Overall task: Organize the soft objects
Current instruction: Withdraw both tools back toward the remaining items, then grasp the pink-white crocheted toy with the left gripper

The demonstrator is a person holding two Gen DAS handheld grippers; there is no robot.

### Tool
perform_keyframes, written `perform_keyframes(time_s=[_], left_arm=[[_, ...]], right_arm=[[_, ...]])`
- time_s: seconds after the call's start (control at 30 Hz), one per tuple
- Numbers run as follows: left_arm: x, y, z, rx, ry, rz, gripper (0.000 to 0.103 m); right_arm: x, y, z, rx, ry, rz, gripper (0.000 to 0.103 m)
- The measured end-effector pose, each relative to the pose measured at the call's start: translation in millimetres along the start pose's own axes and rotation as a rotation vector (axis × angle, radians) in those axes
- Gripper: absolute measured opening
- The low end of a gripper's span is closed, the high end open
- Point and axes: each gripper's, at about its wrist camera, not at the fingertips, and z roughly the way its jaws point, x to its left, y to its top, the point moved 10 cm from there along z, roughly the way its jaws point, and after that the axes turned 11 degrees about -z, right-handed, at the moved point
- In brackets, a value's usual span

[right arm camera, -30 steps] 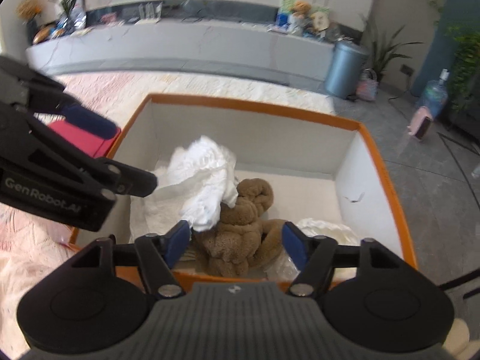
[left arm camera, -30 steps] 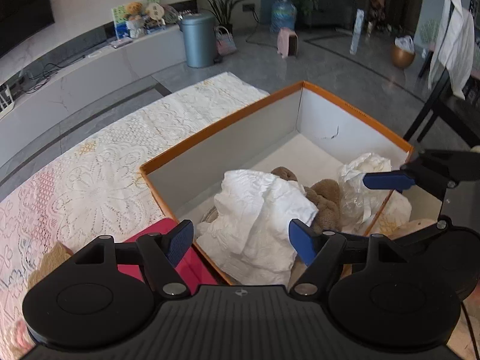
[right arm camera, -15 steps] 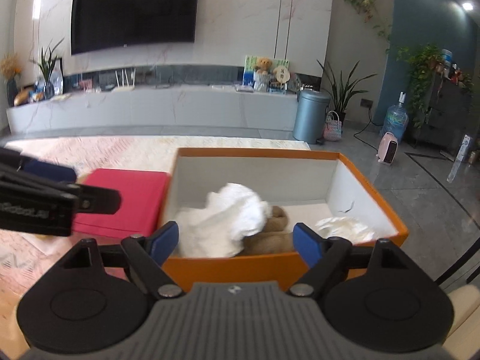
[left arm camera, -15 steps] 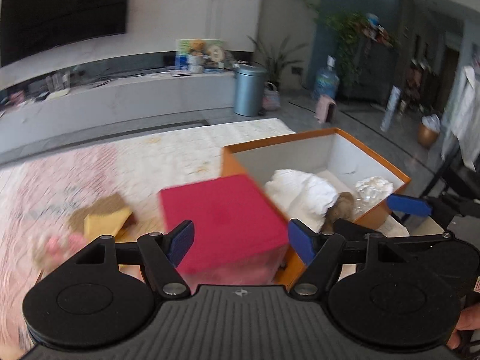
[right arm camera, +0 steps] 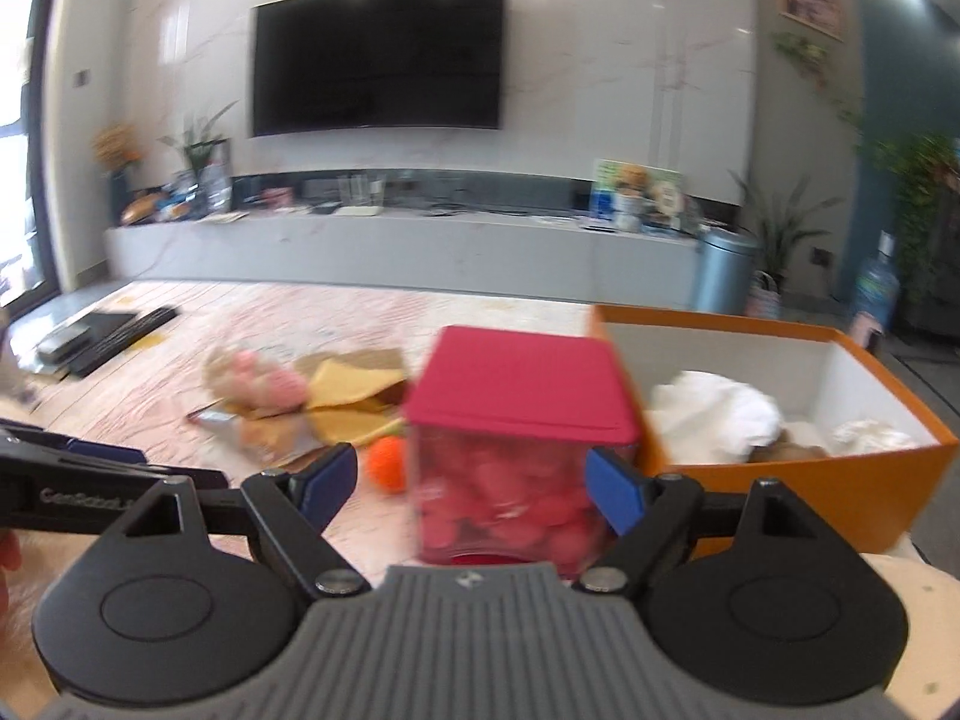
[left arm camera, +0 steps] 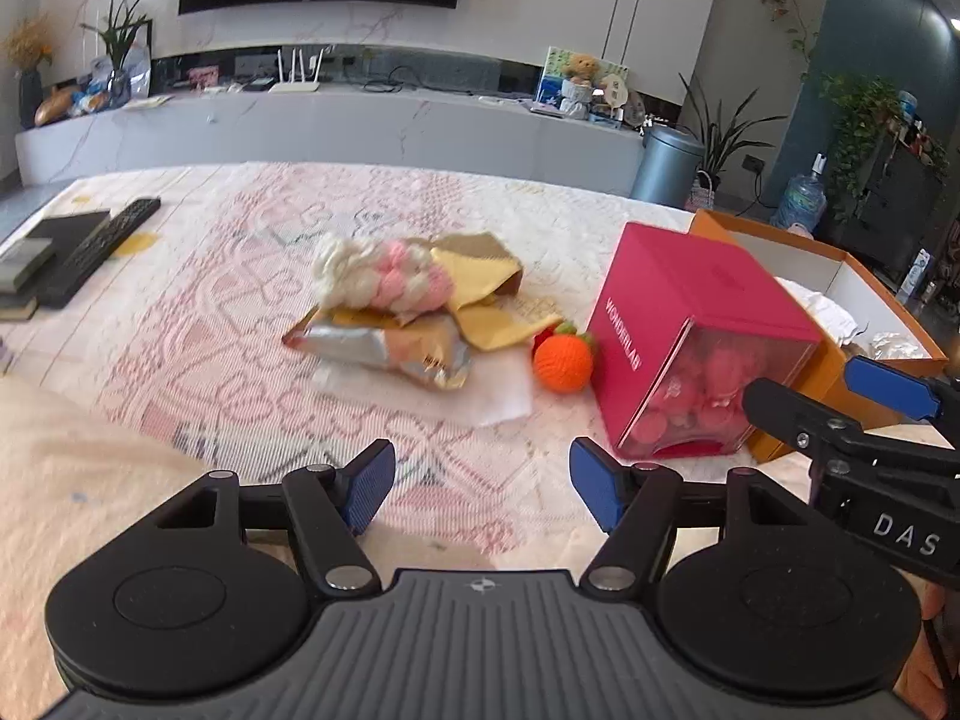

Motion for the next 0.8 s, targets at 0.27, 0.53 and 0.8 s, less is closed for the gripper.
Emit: perform_keyframes(time_s=[0.27,0.53,0.8], left_arm=[[11,-6,-2,-0.017,0.004,-0.022,0.074],[29,10,-5,-0.065,-0.009,-0.152,0.067],[49,31,5,-0.051,0.03,-0.223,0.065]], right_arm=[[24,-3,13,0.043,0.036,-0.033,0.082],[45,2,32,0.064,0.056,-0.043,0.065],[62,20,58,0.052,0.102,-0.049,0.058]])
